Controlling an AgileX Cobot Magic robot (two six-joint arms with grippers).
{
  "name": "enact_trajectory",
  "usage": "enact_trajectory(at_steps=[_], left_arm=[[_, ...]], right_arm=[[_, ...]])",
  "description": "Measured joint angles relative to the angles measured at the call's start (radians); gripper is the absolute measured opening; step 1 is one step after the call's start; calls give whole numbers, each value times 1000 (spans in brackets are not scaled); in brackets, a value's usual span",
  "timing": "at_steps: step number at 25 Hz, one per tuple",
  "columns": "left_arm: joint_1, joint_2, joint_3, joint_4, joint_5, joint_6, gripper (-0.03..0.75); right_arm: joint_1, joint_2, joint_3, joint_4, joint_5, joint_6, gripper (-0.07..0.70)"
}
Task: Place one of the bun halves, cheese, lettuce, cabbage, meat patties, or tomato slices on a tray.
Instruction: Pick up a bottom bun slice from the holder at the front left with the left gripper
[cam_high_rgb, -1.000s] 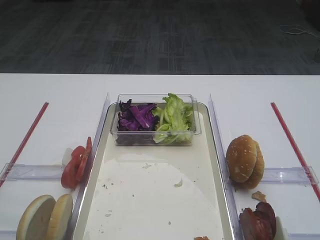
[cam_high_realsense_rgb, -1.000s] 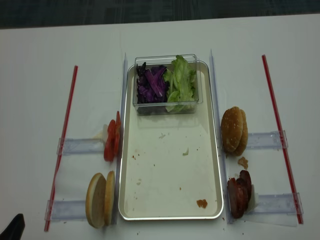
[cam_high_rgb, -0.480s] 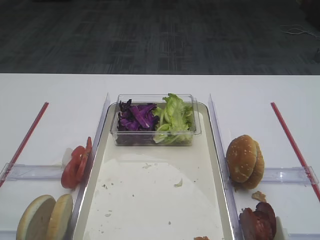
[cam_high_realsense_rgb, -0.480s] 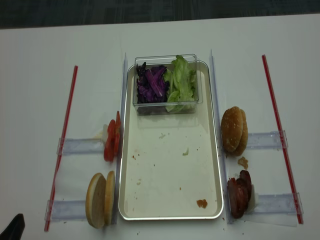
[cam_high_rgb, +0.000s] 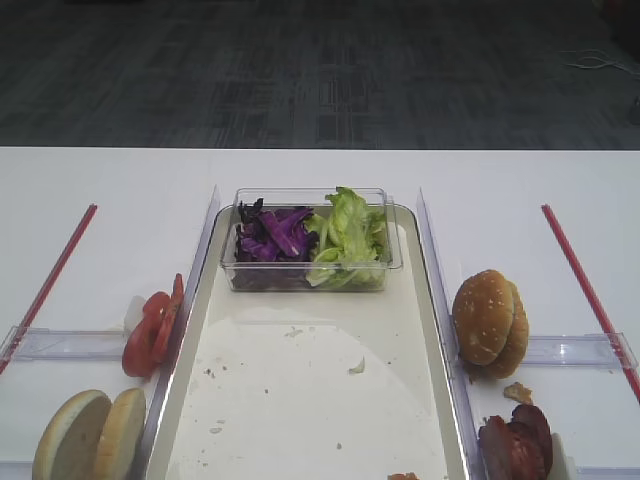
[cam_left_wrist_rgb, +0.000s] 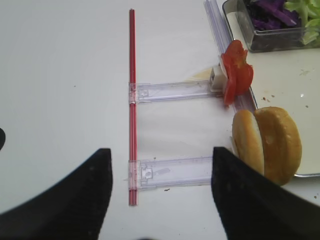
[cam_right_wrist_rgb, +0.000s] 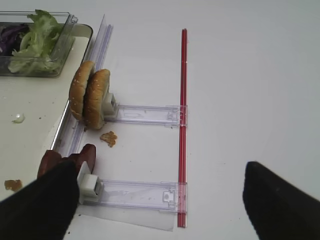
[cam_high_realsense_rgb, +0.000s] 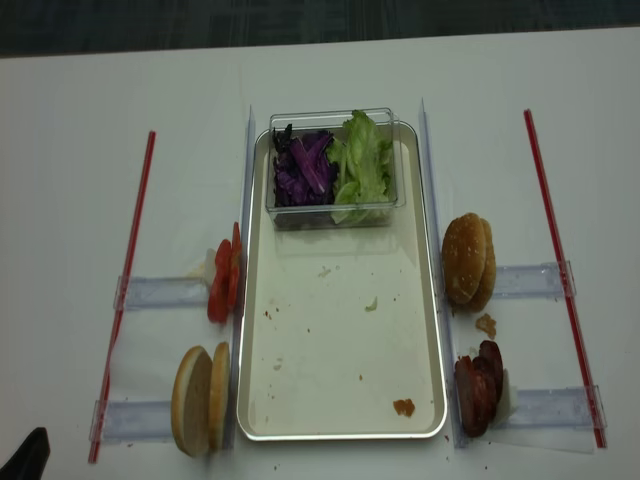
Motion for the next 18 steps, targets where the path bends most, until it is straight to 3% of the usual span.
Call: enact_trajectory(at_steps=[12,18], left_arm=[[0,0,0,-6,2,15,419],[-7,25,-74,-27,34,57,421]], right_arm=[[0,0,0,0,0,0,693],[0,0,0,0,0,0,693]])
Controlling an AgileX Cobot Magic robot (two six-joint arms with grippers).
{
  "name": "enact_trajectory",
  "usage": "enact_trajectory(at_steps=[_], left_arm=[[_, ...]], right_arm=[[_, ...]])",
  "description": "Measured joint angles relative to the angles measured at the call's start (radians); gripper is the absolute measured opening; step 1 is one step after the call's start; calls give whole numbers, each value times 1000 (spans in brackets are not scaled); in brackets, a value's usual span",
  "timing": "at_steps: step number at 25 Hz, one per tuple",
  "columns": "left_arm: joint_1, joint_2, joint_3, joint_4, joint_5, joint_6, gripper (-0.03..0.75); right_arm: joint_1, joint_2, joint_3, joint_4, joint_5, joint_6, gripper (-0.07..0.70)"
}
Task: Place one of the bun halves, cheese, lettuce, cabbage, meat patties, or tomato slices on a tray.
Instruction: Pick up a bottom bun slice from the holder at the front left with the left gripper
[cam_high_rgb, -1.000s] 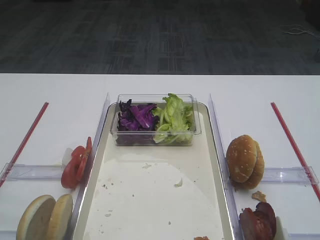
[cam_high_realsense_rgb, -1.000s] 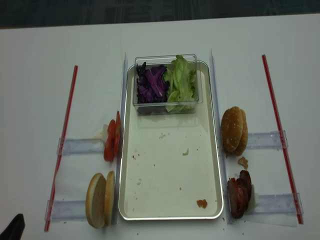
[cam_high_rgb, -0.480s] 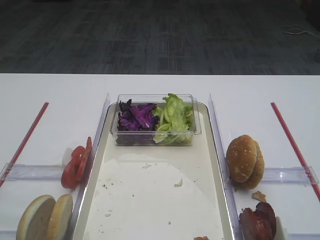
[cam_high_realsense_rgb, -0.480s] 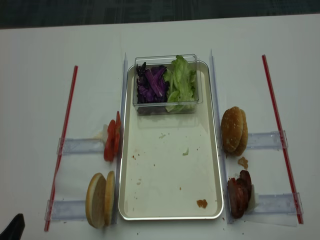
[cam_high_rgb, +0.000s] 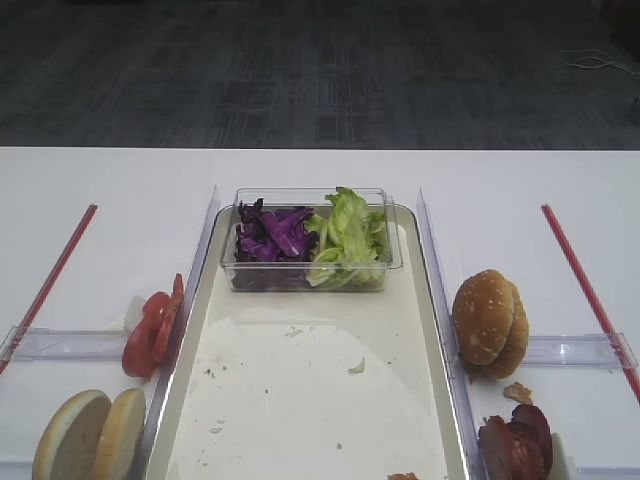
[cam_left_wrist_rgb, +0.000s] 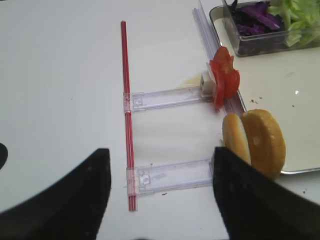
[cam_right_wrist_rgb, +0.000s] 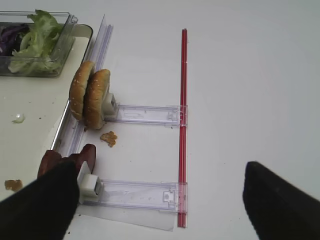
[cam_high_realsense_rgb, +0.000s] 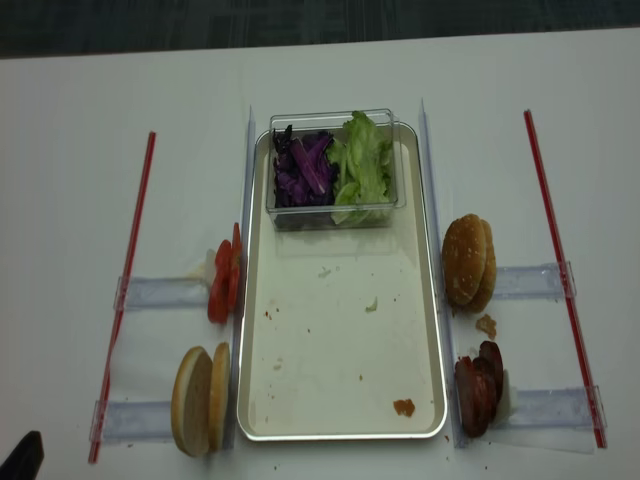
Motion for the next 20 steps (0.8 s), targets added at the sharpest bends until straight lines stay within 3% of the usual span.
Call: enact_trajectory(at_steps=[7,12,20], left_arm=[[-34,116,-60,9,51,-47,421],[-58,210,-84,35,53,-112,420],[-60,393,-152,37,52,-121,421]], right_arm=[[0,0,0,0,0,0,693],[0,0,0,0,0,0,693],[0,0,1,0,0,0,693]])
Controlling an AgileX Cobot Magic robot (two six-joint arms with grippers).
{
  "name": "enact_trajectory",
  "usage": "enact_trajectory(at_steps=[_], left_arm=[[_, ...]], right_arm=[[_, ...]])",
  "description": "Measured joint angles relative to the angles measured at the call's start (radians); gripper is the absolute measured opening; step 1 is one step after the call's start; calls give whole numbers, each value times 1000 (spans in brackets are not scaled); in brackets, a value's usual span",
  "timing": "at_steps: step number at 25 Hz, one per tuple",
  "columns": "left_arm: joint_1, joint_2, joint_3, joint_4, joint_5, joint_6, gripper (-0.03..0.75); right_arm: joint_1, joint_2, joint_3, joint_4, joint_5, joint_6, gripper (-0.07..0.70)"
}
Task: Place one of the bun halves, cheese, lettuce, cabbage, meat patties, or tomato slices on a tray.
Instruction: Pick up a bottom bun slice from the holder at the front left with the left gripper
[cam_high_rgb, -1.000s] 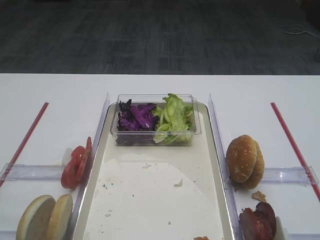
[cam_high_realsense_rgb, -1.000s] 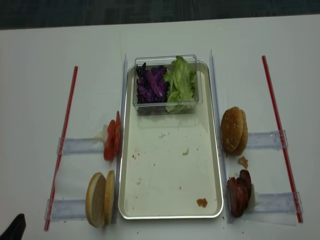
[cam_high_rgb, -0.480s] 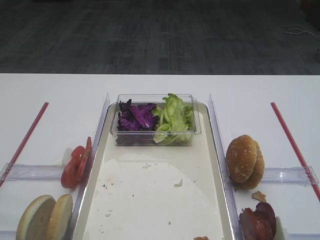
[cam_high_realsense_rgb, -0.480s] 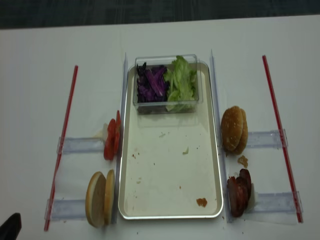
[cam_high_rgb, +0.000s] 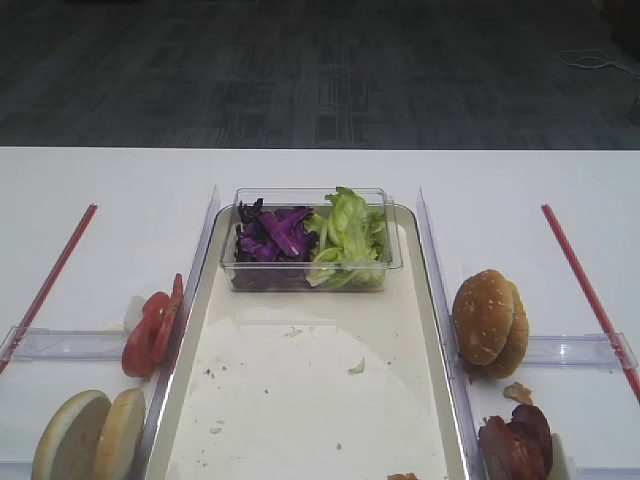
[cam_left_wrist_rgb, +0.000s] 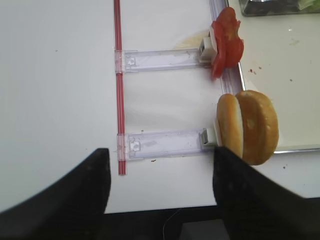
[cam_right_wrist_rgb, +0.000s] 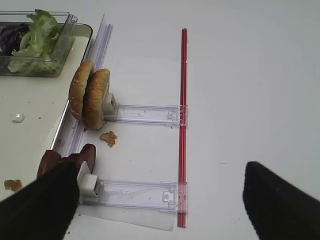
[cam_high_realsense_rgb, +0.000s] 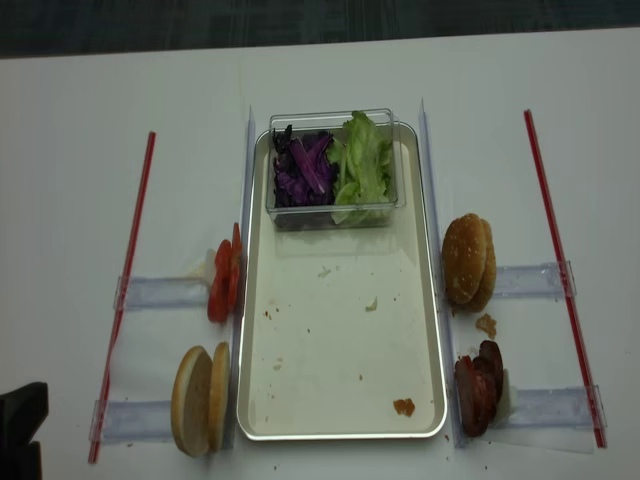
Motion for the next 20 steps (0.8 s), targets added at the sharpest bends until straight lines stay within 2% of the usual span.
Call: enact_trajectory(at_steps=[8,20], left_arm=[[0,112,-83,0,-2,-6,420],[-17,294,-87,-12,-6,-6,420]], right_arm=[[0,0,0,0,0,0,693],[0,0,0,0,0,0,693]])
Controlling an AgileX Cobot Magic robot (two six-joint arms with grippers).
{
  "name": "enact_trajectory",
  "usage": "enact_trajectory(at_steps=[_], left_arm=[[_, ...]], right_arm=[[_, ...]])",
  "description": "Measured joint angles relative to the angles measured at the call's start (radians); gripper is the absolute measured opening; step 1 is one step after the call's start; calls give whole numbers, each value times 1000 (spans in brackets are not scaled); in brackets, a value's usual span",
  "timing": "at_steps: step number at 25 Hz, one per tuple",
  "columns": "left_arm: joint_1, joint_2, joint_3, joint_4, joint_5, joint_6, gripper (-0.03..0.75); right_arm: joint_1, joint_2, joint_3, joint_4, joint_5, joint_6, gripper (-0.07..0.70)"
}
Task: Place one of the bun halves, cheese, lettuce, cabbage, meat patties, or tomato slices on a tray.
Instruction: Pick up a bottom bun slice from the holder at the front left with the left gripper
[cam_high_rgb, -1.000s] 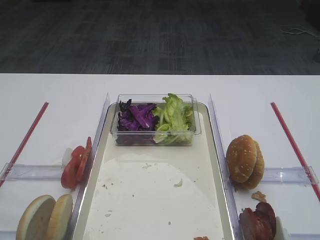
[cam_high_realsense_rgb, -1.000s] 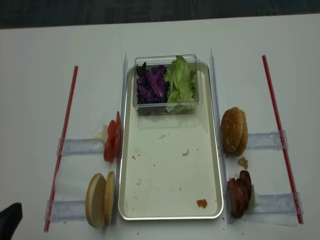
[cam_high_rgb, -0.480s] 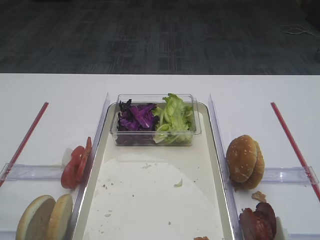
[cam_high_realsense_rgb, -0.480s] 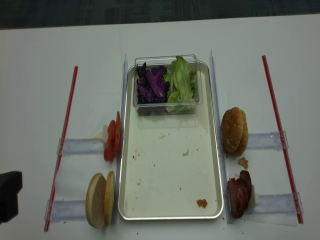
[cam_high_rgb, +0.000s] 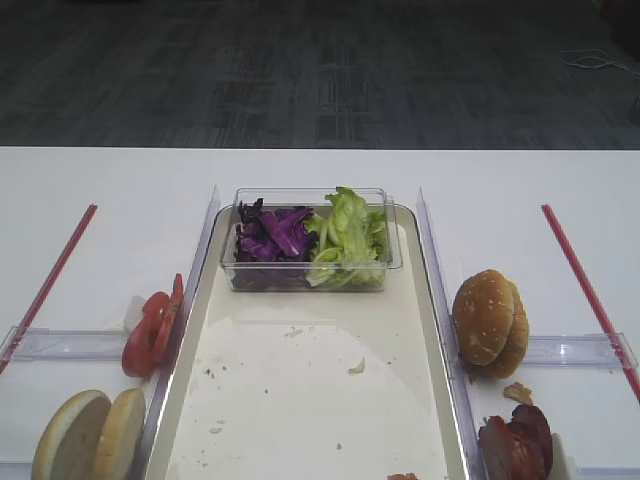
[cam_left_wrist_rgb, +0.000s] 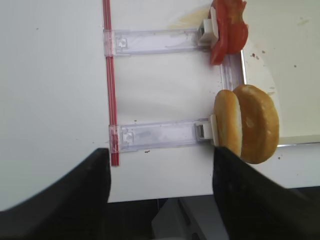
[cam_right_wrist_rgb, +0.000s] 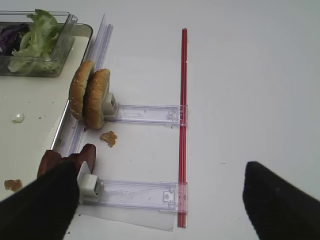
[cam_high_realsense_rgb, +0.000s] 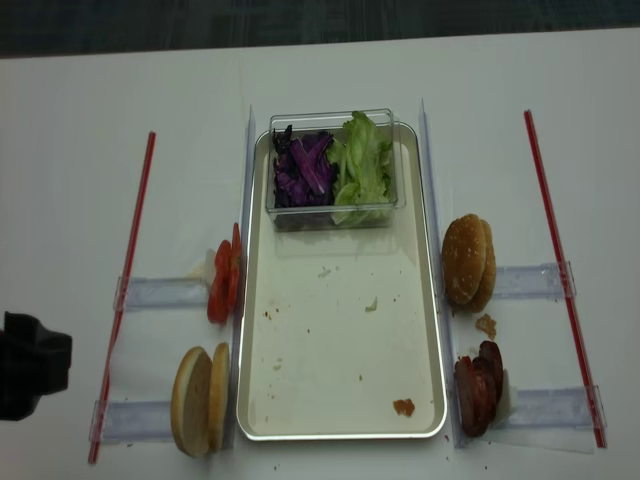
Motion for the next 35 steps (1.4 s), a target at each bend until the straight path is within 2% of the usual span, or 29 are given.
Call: enact_trajectory(at_steps=[12,14,35], left_arm=[[-3,146,0,0,-11,42,420],[-3,160,0,-2,-13,93,420],[-3,283,-16,-105,-22,84,420]], right_arm=[[0,0,0,0,0,0,693],[0,0,0,0,0,0,693],[0,0,0,2,0,0,693]])
